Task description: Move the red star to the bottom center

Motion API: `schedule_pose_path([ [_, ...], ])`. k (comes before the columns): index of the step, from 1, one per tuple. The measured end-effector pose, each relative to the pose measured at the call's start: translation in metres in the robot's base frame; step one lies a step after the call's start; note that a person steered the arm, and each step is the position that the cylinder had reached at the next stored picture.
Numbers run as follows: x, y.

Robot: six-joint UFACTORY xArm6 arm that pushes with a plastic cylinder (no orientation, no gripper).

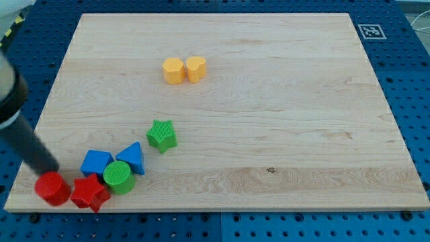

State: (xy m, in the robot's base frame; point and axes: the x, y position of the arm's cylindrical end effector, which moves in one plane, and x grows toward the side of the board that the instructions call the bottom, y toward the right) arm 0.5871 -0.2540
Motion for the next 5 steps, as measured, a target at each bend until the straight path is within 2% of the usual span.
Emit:
schedule_pose_path([
  [1, 0.031, 0.001],
  [5, 0.031, 0.02],
])
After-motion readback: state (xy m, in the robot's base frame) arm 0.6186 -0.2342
